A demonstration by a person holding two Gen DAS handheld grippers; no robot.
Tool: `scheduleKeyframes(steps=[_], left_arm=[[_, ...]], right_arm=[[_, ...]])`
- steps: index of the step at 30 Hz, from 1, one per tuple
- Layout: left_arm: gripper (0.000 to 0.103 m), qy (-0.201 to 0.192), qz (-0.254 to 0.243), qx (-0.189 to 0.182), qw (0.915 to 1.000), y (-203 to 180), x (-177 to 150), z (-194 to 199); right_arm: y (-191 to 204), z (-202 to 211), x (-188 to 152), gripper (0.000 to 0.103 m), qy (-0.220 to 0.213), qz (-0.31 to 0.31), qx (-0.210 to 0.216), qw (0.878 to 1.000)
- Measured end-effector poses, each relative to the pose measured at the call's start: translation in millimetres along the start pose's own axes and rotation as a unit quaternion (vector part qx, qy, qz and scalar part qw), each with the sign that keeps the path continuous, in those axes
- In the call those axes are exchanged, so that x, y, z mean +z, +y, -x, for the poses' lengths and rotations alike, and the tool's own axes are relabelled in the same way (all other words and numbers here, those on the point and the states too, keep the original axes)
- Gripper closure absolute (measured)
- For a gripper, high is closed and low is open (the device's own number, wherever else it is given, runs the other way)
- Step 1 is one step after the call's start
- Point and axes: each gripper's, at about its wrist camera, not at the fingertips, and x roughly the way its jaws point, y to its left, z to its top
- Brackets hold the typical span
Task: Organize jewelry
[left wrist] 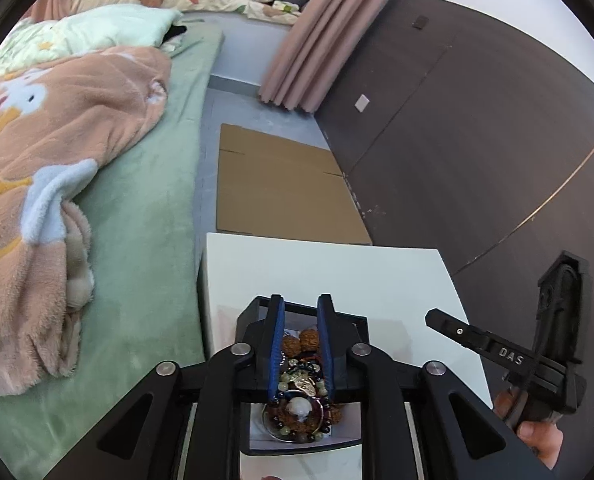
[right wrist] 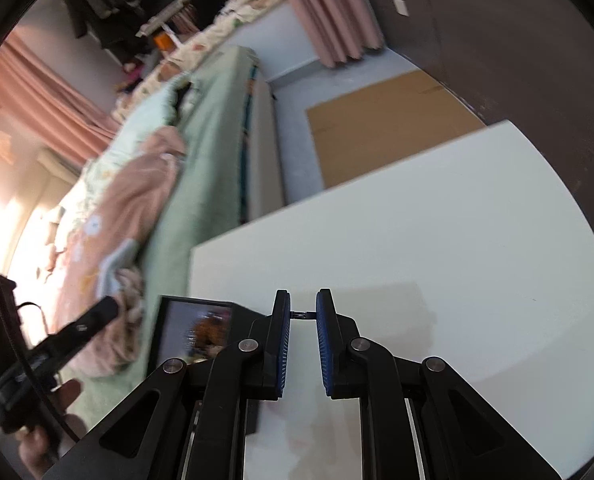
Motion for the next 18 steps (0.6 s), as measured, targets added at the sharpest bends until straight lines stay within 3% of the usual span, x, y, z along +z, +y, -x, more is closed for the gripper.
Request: scheduleKeyframes(steps=[1, 4, 5, 15, 17, 18], left_arm=[[0.073, -0.003, 0.002, 0.001, 1.0, 0.5, 0.4, 2.2], [0.035, -0.014, 0.009, 0.008, 0.9998, 3.9, 1.5, 9.3], [0.032, -0.019, 0.012, 0.007, 0.9997, 5.5, 1.7, 12.4], [0.032, -0.029, 0.03, 0.026, 0.9988, 19.9, 3.4, 29.3], [0.032, -0.029, 0.031, 0.026, 0.9988, 20.4, 3.0, 31.1], [0.032, -0.03, 0.031, 0.026, 0.9987, 20.0, 2.7, 32.7]], right_arm=[[4.8, -0.4, -0.2, 0.088, -0.002, 0.005, 0.006, 1.0], [17.1, -5.5, -1.3, 0.088, 0.001, 0.014, 0.021, 1.0], [21.7, -8.4, -2.6, 0.088, 0.004, 0.018, 0.026, 0.999], [62.9, -24.1, -10.0, 0.088, 0.017, 0.043, 0.085, 0.995], [70.5, -21.9, -9.6, 0.076, 0.01, 0.056, 0.091, 0.994], [72.1, -19.4, -9.6, 0.053, 0.006, 0.06, 0.088, 0.994]])
